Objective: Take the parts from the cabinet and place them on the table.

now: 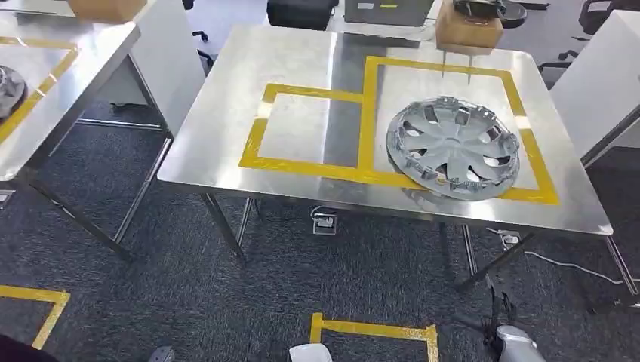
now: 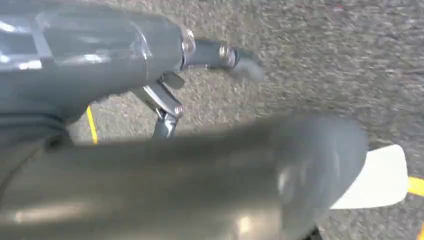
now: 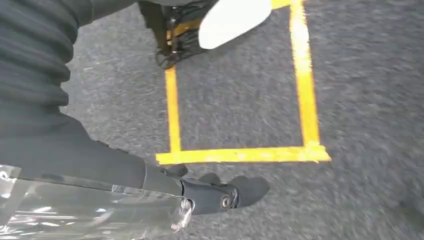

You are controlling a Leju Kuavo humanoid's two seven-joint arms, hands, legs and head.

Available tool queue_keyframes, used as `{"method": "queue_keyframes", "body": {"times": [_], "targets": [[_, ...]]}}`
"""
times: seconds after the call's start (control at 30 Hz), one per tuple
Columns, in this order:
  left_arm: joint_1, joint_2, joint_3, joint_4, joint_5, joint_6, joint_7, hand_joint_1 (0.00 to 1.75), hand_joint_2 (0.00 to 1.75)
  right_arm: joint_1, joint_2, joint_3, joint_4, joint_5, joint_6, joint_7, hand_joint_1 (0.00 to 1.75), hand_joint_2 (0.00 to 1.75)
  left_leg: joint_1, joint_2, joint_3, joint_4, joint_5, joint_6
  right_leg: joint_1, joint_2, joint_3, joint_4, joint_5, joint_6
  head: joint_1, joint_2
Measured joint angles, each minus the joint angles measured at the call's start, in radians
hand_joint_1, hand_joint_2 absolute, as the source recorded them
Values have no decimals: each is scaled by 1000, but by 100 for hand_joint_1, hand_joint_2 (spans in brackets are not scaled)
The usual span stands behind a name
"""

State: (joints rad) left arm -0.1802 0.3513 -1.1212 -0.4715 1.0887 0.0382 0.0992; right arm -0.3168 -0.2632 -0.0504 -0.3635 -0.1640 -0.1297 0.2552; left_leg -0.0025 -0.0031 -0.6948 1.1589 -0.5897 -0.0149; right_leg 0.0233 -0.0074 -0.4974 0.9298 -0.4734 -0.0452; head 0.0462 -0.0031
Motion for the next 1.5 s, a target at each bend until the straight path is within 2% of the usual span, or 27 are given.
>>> {"method": "queue_keyframes", "body": {"times": [0.03, 0.1, 0.17, 0.2, 0.23, 0.27, 0.4, 0.43, 0.53, 0.57, 0.63, 0.7, 0.73, 0.77, 0.8, 0.9, 0.93, 0.97, 1.03, 1.07, 1.13, 1.2, 1.23, 1.27, 1.3, 1.43, 1.5], "targets": [[1, 3, 0, 5, 1, -2, -3, 0, 0, 2, 2, 7, 0, -9, -1, -3, 0, 175, 7, 0, -16, 89, -43, -13, -3, -3, -22, 4, 14, 6, -5, 0], [1, 3, 0, 7, 2, 10, -4, 0, 0, 1, 5, 24, 0, -23, -8, -1, 0, 175, 20, 1, -10, 148, -1, -30, -13, -7, -59, 15, 33, 18, -10, 0], [1, 2, 0, 7, 0, 19, 4, 0, 0, 0, 6, 39, 0, -36, -14, 11, 0, 175, 35, 5, 65, 78, 83, -54, -28, -12, -102, 44, 44, 32, -16, 0], [0, 1, -1, 7, -2, 20, 7, 0, 0, -1, 6, 50, 0, -37, -19, 18, 0, 175, 46, 9, 123, 6, 89, -66, -33, -12, -121, 64, 46, 39, -20, 0], [-3, -3, -1, 7, -3, 20, 8, 0, 0, -1, 0, 57, -1, -44, -21, 18, 0, 175, 45, 13, 184, -81, 24, -82, -33, -12, -141, 86, 45, 49, -36, 0], [-3, 0, 0, 8, -2, 18, 3, 0, 0, -2, 0, 64, -3, -50, -19, 16, 0, 175, 39, 12, 199, -118, 5, -55, -33, -13, -149, 104, 45, 56, -42, 0], [-1, -6, 0, 9, -3, 17, -2, 0, 0, 1, -8, 94, -3, -69, -24, 16, 0, 175, 37, 12, 168, -111, 28, 0, -39, -10, -154, 102, 62, 74, -30, 0], [-2, -6, 0, 9, -4, 20, 0, 0, 0, 2, -9, 100, -3, -70, -27, 19, 0, 175, 36, 10, 159, -111, 39, 9, -40, -7, -162, 120, 17, 79, -29, 0], [-1, -9, 0, 9, -4, 19, -7, 0, 0, -2, -10, 117, -3, -89, -26, 18, 0, 175, 29, 4, 111, -110, 77, 21, -39, -1, -201, 333, -165, 86, -8, 0], [0, -10, 0, 9, -4, 19, -7, 0, 0, -2, -10, 123, -3, -92, -26, 17, 0, 175, 26, 2, 97, -109, 87, 23, -39, -1, -200, 386, -182, 83, -3, 0], [1, -11, 0, 10, -11, 7, 2, 0, 0, -1, -9, 136, -2, -99, -25, 16, 0, 175, 19, -1, 71, -108, 108, 23, -39, 0, -158, 385, -138, 72, 9, 0], [1, -5, -1, 17, -15, -15, 3, 0, 0, 0, -16, 148, 0, -106, -20, 6, 0, 175, 13, -2, 54, -109, 124, 22, -32, 2, -62, 254, -77, 54, 11, 0], [1, -2, -1, 19, -15, -19, 2, 0, 0, -1, -21, 150, 2, -108, -19, 3, 0, 175, 13, -2, 50, -109, 133, 20, -23, 6, 6, 152, -69, 39, 12, 0], [0, -2, 0, 22, -16, -23, 2, 0, 0, -2, -29, 152, 2, -109, -18, -1, 0, 175, 10, -2, 45, -109, 142, 12, -20, 7, 53, 69, -102, 28, 12, 0], [0, 0, 0, 24, -16, -24, 2, 0, 0, -2, -33, 155, 2, -109, -18, -3, 0, 175, 11, -1, 44, -111, 150, 7, -18, 8, 64, 44, -104, 35, 8, 0], [2, 6, 0, 31, -17, -24, 2, 0, 0, 0, -39, 166, 6, -111, -17, -3, 0, 175, 17, 2, 44, -132, 185, -16, -11, 7, 47, 38, -71, 33, 15, 0], [1, 7, 0, 34, -18, -24, 2, 0, 0, -2, -38, 169, 6, -111, -16, -4, 0, 175, 20, 4, 35, -119, 165, -17, -18, -1, 42, 23, -53, 33, 10, 0], [0, 8, 0, 34, -18, -24, 2, 0, 0, -2, -37, 172, 6, -111, -16, -4, 0, 175, 19, 4, 17, -91, 106, -17, -17, 1, 25, 19, -38, 23, 5, 0], [0, 8, 0, 36, -18, -24, 2, 0, 0, 2, -36, 176, 8, -111, -16, -4, 0, 175, 20, 3, -14, 39, -17, -22, -16, -1, -9, 23, -12, 19, -15, 0], [0, 9, 0, 39, -18, -24, 2, 0, 0, 3, -34, 176, 10, -111, -16, -4, 0, 175, 20, 3, -26, 106, -45, -25, -13, -2, -26, 25, -1, 19, -21, 0], [1, 9, -1, 41, -18, -24, 2, 0, 0, 5, -33, 180, 13, -111, -16, -4, 0, 175, 20, 3, -13, 164, -4, -28, -12, -4, -64, 37, 19, 21, -32, 0], [0, 10, -1, 42, -18, -24, 2, 0, 0, 4, -33, 182, 15, -111, -16, -4, 0, 175, 20, 4, 64, 85, 70, -27, -13, -5, -100, 54, 33, 26, -37, 0], [-1, 11, -1, 42, -18, -24, 2, 0, 0, 4, -33, 184, 15, -111, -16, -4, 0, 175, 20, 4, 134, -4, 76, -24, -13, -5, -116, 67, 38, 30, -40, 0], [-4, 12, -1, 42, -18, -24, 2, 0, 0, 4, -34, 185, 15, -111, -16, -4, 0, 175, 19, 4, 193, -93, 29, -20, -10, -4, -128, 79, 41, 34, -43, 0], [-5, 15, 0, 42, -18, -24, 1, 0, 0, 3, -34, 190, 15, -111, -16, -4, 0, 175, 17, 3, 218, -137, 12, -13, -10, -5, -132, 89, 44, 38, -42, 0], [-6, 13, 0, 43, -18, -24, 2, 0, 0, 9, -40, 195, 17, -112, -16, -5, 0, 175, 18, 5, 186, -145, 42, 23, -16, 0, -149, 87, 66, 60, -47, 0], [-7, 13, 0, 44, -18, -24, 2, 0, 0, 10, -44, 198, 20, -111, -17, -5, 0, 175, 19, 3, 157, -144, 67, 34, -20, 2, -172, 161, -50, 78, -33, 0]]}}
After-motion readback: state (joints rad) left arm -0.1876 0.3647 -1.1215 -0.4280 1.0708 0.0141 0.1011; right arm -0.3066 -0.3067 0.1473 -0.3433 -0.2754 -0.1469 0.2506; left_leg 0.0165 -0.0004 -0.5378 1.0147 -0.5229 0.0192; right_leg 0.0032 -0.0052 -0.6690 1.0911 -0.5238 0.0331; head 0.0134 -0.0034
